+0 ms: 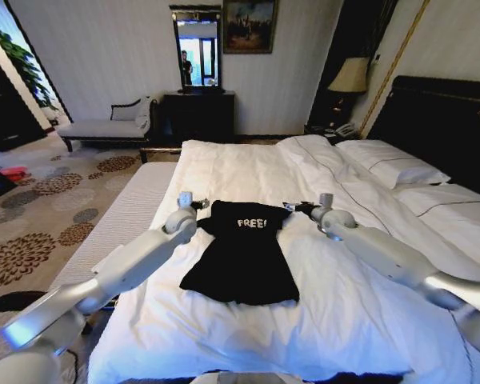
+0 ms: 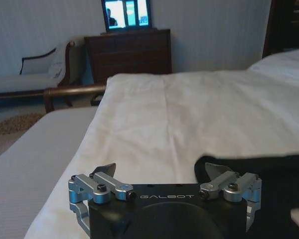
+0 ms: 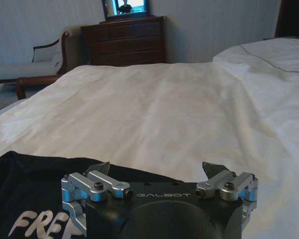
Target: Fold the clothes on the bed.
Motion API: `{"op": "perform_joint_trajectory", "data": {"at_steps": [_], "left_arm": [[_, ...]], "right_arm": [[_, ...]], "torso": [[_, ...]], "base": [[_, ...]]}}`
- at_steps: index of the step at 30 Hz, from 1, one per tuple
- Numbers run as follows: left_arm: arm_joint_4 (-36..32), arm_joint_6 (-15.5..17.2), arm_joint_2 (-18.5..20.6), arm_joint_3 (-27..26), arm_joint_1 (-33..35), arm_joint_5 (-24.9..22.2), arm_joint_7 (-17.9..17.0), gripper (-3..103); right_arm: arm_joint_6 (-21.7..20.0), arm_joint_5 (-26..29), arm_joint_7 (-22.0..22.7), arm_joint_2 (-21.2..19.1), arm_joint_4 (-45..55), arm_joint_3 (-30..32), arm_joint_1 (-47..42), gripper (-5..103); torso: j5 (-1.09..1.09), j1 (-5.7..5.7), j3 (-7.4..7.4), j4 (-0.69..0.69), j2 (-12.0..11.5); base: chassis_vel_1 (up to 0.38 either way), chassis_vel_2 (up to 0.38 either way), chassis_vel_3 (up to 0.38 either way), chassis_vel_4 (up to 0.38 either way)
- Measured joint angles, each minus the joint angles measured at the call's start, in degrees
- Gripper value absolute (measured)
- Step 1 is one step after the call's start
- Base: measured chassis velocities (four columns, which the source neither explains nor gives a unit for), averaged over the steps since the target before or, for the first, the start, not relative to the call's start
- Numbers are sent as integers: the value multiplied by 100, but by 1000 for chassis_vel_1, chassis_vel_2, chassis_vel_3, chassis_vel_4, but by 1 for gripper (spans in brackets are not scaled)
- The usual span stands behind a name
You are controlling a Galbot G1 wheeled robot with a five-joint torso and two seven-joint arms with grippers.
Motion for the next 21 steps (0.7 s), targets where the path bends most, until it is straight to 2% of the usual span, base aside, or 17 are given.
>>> {"op": "perform_joint_trajectory", "data": {"at_steps": [1,6,7,11,12,13,16,17,18,21], "left_arm": [[0,0,0,0,0,0,0,100],[-931,26,521,-831,1186,92,-2,100],[-931,26,521,-831,1186,92,-2,100],[-1607,27,868,-1639,2155,198,149,100],[-1607,27,868,-1639,2155,198,149,100],[-1740,7,925,-1825,2419,216,196,100],[-2067,-148,1058,-2344,3213,373,468,100],[-2172,-215,1099,-2507,3506,490,623,100],[-2172,-215,1099,-2507,3506,490,623,100],[-2363,-419,1077,-2844,4110,891,1064,100]], "right_arm": [[0,0,0,0,0,0,0,100],[-136,206,169,-547,978,1232,-1271,100],[-136,206,169,-547,978,1232,-1271,100],[-246,384,297,-723,1659,2384,-2241,100],[-246,384,297,-723,1659,2384,-2241,100],[-257,388,311,-731,1800,2663,-2523,100],[-313,411,353,-700,2121,3382,-3299,100],[-327,416,354,-667,2237,3686,-3567,100],[-327,416,354,-667,2237,3686,-3567,100],[-336,199,250,-494,2546,4590,-4360,100]], "torso": [[0,0,0,0,0],[1,-1,0,-1,0],[1,-1,0,-1,0],[1,-1,-1,1,0],[1,-1,-1,1,0],[0,-1,0,3,0],[2,-1,0,-1,0],[2,-1,0,2,-1],[2,-1,0,2,-1],[0,-1,0,2,0]], "base": [[0,0,0,0],[0,0,0,0],[0,0,0,0],[0,0,0,0],[0,0,0,0],[0,0,0,0],[0,0,0,0],[0,0,0,0],[0,0,0,0],[0,0,0,0]]}}
